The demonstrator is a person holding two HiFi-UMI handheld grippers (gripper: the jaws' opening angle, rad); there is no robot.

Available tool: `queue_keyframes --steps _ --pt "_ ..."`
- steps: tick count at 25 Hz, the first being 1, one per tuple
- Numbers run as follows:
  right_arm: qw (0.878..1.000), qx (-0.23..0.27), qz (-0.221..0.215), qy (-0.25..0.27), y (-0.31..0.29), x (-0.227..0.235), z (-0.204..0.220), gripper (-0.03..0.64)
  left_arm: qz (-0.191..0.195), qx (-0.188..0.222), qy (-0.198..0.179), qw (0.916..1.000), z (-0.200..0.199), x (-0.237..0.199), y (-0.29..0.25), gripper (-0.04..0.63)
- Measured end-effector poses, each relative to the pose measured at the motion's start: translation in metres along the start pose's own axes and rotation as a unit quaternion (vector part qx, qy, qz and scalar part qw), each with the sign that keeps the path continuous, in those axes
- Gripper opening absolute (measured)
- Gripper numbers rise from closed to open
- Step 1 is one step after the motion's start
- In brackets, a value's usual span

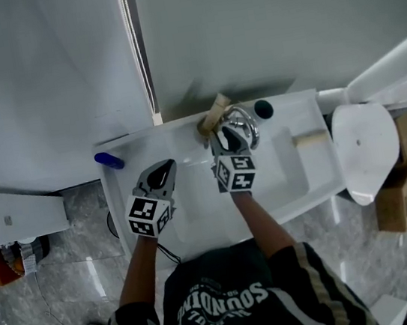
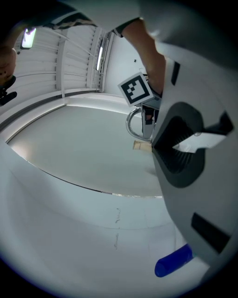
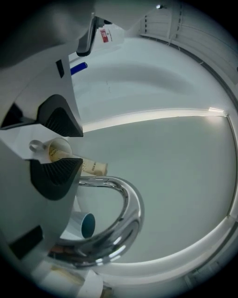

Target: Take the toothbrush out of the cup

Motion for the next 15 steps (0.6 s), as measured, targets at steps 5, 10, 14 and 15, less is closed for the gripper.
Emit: queue_keyframes --steps 5,10,14,15 --pt "1.000 -0.018 0.025 0.001 -0.021 0.006 0.013 0.138 -0.004 -0.001 0.009 1.0000 0.004 -0.008 0.004 -0.002" --pt "0.998 -0.050 0.047 -0.016 -0.050 0.014 0.029 0.175 -0.012 -0.005 0.013 0.9998 0.007 -0.017 0.011 -0.002" --pt "0.995 -0.061 0.073 -0.017 -0.066 0.020 0.034 0.176 -0.021 -0.008 0.017 0.9996 0.010 -0.022 0.017 -0.002" --pt "0.995 -0.063 0.078 -0.017 -0.069 0.021 0.034 0.176 -0.024 -0.009 0.018 0.9995 0.010 -0.023 0.018 -0.002"
Point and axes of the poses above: the fingertips, and each gripper's own axes: y backward along the fingers, x to its right, z out of its underside, the point moved 7 cm from there along y, backward along the fingers, and after that the axes turned 13 degrees about x, right-handed, at the moved point
